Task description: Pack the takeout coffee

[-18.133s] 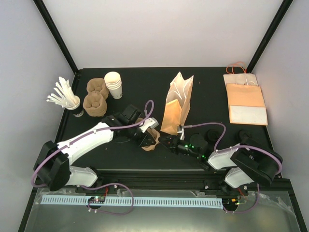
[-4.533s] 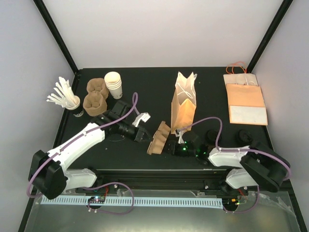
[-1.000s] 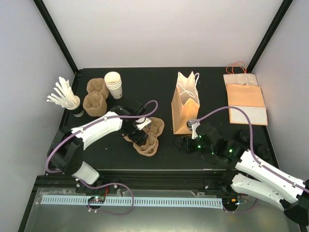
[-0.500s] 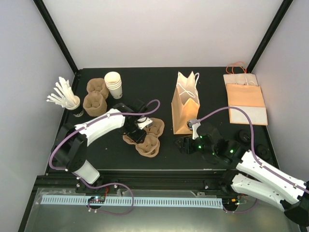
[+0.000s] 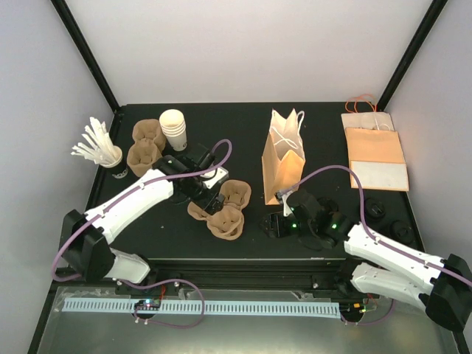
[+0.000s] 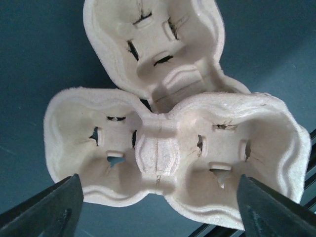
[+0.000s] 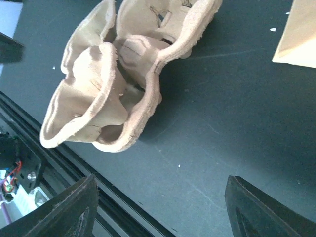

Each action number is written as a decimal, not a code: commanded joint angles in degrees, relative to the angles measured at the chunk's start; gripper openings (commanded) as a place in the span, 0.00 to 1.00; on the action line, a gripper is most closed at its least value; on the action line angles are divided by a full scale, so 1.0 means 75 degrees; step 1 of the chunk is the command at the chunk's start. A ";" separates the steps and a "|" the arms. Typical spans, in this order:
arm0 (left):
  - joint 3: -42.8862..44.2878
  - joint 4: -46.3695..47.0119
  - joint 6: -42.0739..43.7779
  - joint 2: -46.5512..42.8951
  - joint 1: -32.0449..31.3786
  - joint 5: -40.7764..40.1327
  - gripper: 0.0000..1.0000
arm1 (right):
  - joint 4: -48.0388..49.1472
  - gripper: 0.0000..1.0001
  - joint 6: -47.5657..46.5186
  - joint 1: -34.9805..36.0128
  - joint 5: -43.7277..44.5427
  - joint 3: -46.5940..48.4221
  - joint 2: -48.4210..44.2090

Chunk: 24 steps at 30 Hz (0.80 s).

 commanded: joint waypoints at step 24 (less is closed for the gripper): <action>-0.0485 0.0729 0.0520 0.1357 0.0870 0.2005 0.50 | 0.0727 0.73 0.0247 -0.0022 -0.0226 -0.0195 -0.0007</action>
